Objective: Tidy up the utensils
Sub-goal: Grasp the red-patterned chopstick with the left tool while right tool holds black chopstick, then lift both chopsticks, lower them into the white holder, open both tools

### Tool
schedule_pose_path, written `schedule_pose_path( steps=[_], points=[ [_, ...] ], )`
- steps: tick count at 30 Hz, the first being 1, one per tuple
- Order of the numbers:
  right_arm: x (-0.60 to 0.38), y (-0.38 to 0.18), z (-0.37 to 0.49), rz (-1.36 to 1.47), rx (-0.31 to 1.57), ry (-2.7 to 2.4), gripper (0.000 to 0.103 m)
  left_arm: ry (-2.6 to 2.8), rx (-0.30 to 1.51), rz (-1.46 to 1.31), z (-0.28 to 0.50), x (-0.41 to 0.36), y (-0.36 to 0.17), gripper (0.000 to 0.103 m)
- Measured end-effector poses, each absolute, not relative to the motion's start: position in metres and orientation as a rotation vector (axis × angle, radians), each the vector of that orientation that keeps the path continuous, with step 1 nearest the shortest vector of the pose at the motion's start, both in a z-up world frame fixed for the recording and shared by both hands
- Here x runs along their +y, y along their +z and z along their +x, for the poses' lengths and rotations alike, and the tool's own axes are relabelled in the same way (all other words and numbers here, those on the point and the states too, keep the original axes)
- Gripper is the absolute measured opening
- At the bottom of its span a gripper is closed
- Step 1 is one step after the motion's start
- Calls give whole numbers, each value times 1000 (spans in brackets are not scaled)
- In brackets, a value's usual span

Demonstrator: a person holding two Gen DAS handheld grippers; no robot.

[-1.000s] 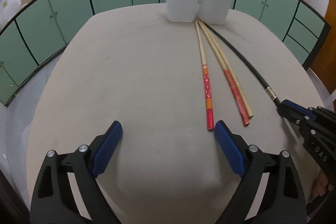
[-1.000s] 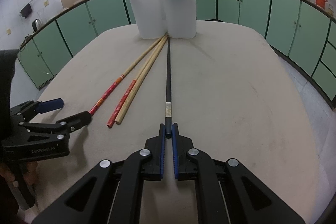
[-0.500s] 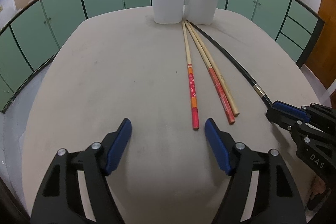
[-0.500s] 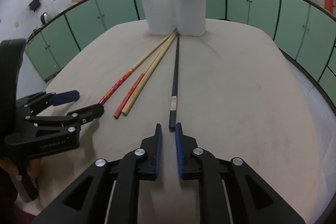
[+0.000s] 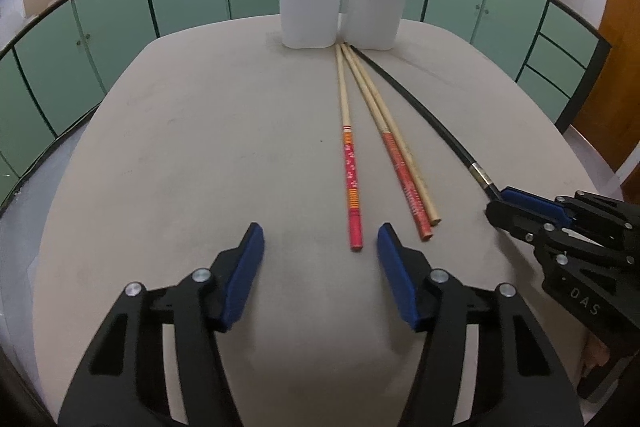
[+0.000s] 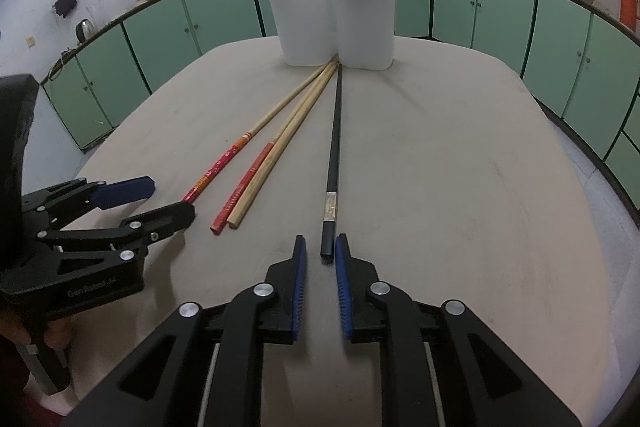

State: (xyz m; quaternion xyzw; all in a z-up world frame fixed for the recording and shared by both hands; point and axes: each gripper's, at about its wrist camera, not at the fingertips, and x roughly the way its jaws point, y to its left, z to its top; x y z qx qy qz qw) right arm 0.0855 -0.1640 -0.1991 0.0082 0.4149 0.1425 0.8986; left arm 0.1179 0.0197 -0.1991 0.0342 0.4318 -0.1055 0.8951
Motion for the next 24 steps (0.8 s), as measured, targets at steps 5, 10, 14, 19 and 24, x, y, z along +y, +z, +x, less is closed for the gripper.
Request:
schedule_pose_path(
  steps=[5, 10, 14, 19, 24],
  points=[
    [-165, -199, 86, 23, 862, 295, 15, -229, 888, 80, 118, 14, -198, 36],
    [-166, -199, 89, 29, 867, 292, 15, -237, 888, 69, 117, 12, -197, 5],
    [-166, -199, 89, 23, 866, 283, 11, -230, 882, 76, 116, 9, -197, 5],
    [-169, -194, 87, 20, 860, 290, 7, -226, 867, 106, 110, 11, -185, 5],
    [-179, -164, 80, 14, 798, 299, 7, -216, 788, 159, 100, 14, -149, 5]
  ],
)
